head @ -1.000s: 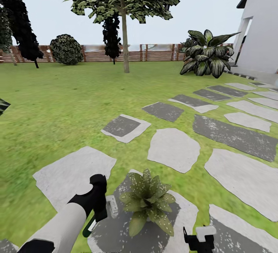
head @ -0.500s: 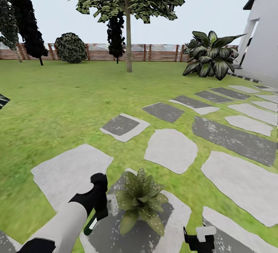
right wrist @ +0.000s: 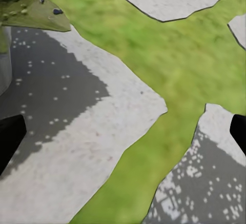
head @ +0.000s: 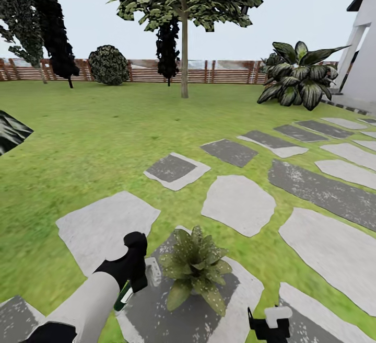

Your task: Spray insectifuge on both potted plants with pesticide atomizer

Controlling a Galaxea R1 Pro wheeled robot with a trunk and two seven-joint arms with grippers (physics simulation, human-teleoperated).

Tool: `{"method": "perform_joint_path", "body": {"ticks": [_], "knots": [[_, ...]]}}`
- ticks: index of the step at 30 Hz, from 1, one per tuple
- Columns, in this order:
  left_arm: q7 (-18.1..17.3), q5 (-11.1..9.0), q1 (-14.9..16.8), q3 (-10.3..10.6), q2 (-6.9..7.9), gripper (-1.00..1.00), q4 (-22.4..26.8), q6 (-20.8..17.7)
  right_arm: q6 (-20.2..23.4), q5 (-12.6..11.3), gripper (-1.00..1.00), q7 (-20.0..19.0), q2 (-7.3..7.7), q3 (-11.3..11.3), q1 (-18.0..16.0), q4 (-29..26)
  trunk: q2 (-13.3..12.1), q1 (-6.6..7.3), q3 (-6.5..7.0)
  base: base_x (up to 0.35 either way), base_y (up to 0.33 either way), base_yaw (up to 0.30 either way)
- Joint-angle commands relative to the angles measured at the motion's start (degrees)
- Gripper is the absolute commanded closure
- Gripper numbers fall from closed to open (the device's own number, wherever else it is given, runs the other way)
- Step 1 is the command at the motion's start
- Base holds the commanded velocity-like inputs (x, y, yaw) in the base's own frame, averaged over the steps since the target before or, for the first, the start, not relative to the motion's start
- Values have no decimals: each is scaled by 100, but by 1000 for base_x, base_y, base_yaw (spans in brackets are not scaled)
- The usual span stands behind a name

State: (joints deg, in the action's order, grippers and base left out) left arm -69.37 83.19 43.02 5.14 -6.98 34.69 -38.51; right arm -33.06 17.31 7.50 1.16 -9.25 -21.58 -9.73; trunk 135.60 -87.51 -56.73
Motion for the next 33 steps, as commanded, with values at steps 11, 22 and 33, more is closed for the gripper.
{"method": "perform_joint_path", "body": {"ticks": [11, 22, 33], "knots": [[-24, 43, -39, 31, 12, 100, 126, -78, -14, 61, -100, 32, -1, -24, -4, 6, 2, 1, -6, 92, -145, 2], [-16, 49, -400, 28, 58, 100, 38, -78, -14, 61, -100, 32, -2, -24, -4, 6, 2, 1, -16, -33, -112, 39], [-52, 42, -396, 29, 14, 100, 134, -110, -16, 61, -100, 32, -2, -24, -4, 6, 2, 1, -19, 28, 0, 11]]}}
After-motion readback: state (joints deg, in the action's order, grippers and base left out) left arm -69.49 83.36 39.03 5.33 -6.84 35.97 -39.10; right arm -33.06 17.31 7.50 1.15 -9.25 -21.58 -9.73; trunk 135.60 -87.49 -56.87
